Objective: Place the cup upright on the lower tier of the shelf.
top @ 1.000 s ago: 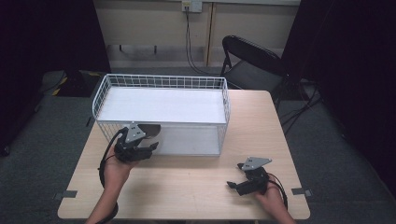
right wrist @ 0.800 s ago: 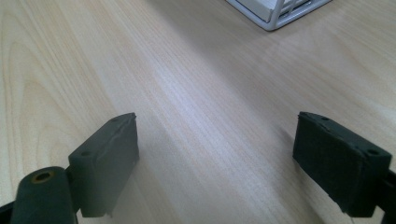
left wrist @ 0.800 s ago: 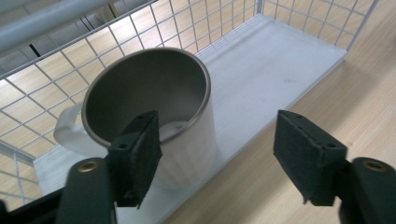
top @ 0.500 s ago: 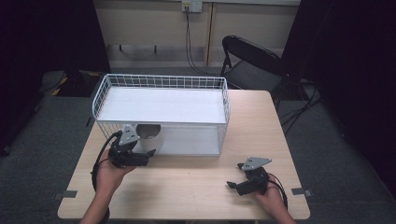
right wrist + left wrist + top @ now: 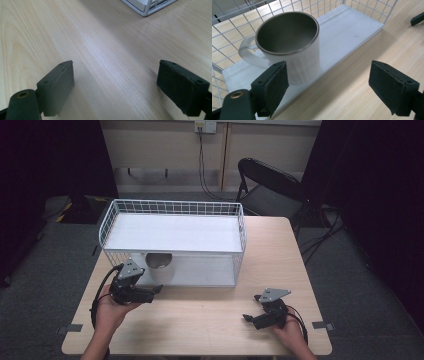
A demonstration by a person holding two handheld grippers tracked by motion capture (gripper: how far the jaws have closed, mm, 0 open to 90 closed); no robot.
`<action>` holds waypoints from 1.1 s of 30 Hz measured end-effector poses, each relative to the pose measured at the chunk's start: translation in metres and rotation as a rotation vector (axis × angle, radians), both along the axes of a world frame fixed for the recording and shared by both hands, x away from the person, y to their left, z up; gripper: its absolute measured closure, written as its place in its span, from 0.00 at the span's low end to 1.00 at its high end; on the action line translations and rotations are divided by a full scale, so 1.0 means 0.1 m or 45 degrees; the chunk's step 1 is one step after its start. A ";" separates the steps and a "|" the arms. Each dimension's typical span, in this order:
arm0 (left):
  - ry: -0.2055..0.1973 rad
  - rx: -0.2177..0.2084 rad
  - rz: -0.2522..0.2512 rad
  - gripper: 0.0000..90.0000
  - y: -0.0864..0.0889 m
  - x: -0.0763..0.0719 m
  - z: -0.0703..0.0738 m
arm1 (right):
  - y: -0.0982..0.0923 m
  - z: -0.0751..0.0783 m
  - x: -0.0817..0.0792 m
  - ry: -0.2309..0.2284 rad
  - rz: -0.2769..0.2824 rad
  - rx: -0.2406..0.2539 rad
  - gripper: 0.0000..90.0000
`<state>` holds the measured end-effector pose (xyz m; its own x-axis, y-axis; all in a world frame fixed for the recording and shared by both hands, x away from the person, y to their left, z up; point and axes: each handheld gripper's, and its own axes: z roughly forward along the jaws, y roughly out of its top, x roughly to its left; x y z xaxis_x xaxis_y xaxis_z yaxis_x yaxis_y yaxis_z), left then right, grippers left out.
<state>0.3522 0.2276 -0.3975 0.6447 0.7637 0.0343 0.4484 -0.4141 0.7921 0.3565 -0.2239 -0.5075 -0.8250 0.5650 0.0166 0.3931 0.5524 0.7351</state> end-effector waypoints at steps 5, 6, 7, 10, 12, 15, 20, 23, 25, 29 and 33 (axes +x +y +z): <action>0.027 0.006 0.011 0.17 0.07 -0.04 -0.06 | 0.00 0.00 0.00 0.000 0.000 0.000 0.15; 0.023 0.009 0.016 0.17 0.08 -0.05 -0.07 | 0.00 0.00 0.00 0.000 0.000 0.000 0.15; 0.032 0.004 0.013 0.17 0.11 -0.06 -0.08 | 0.00 0.00 0.00 0.000 0.000 0.000 0.15; 0.044 -0.001 0.026 0.17 0.16 -0.07 -0.10 | 0.00 0.00 0.00 0.000 0.000 0.000 0.15; 0.046 -0.006 0.029 0.17 0.18 -0.08 -0.11 | 0.00 0.00 0.00 0.000 0.000 0.000 0.15; 0.047 -0.009 0.027 0.17 0.23 -0.09 -0.14 | 0.00 0.00 0.00 0.000 0.000 0.000 0.15; 0.057 -0.013 0.032 0.16 0.28 -0.12 -0.20 | 0.00 0.00 0.00 0.000 0.000 0.000 0.15; 0.059 -0.014 0.033 0.16 0.32 -0.14 -0.24 | 0.00 0.00 0.00 0.000 0.000 0.000 0.15; 0.070 -0.007 0.029 0.16 0.34 -0.15 -0.27 | 0.00 0.00 0.00 0.000 0.000 0.000 0.15; 0.081 -0.006 0.025 0.15 0.38 -0.17 -0.31 | 0.00 0.00 0.00 0.000 0.000 0.000 0.15; 0.092 -0.010 0.027 0.15 0.43 -0.19 -0.40 | 0.00 0.00 0.00 0.000 0.000 0.000 0.15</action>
<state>0.3333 0.2708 -0.4377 0.6287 0.7775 -0.0174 0.5131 -0.3978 0.7606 0.3565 -0.2239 -0.5075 -0.8251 0.5648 0.0165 0.3929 0.5525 0.7351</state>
